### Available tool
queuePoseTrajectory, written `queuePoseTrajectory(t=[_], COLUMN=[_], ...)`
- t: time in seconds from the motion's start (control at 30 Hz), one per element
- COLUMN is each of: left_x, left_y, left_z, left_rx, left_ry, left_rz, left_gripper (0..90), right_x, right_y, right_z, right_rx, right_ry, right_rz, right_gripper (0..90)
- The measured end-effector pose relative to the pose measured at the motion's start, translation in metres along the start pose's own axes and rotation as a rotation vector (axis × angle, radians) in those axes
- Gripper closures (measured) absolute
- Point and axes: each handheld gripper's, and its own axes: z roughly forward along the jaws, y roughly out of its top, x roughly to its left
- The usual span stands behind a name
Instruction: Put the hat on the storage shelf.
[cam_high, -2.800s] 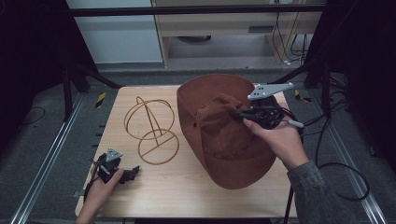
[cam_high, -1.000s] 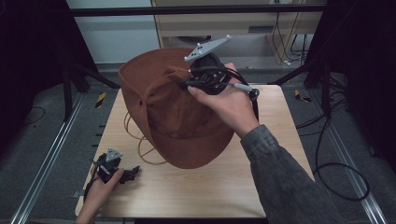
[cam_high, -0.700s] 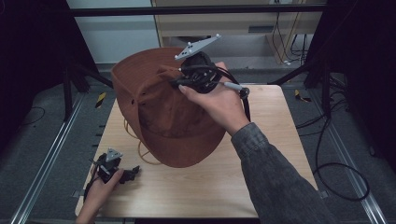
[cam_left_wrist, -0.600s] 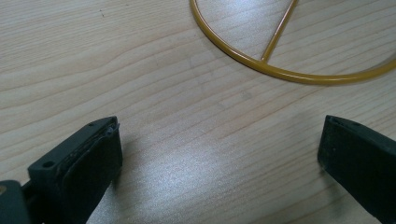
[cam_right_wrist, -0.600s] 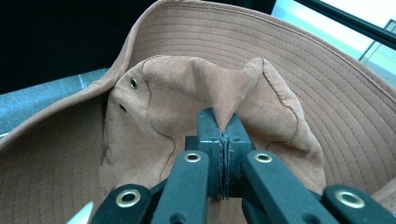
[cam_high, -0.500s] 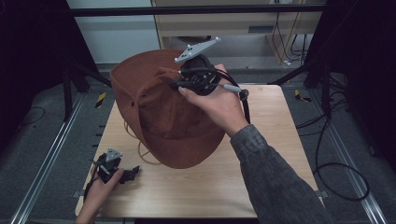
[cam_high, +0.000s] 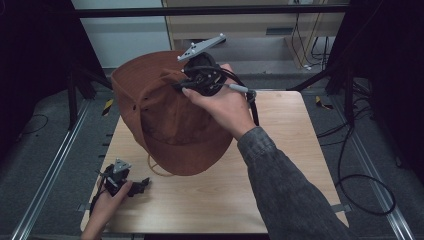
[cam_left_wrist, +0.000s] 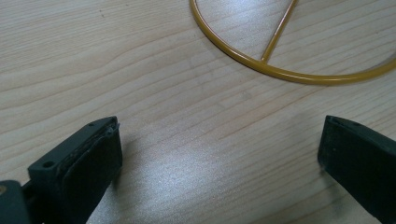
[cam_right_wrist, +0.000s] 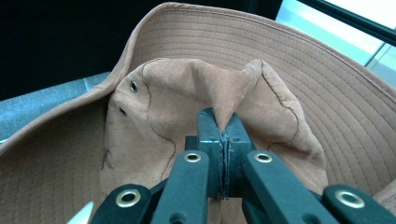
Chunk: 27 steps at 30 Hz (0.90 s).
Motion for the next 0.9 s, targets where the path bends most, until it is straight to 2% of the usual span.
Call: queuePoseTrajectory(t=[0.57,0.9], left_x=[0.0,0.0], left_y=[0.0,0.0], left_z=[0.0,0.0], left_rx=[0.002,-0.002], left_ry=[-0.005,-0.005], left_rz=[0.004,0.001], left_gripper=[0.0,0.0], right_x=[0.009,0.002], right_y=[0.007,0.015], right_z=[0.029,0.041], right_rx=[0.014,0.04], right_ry=[0.017,0.007], right_rz=[-0.012,0.005], right_gripper=[89.1,89.0])
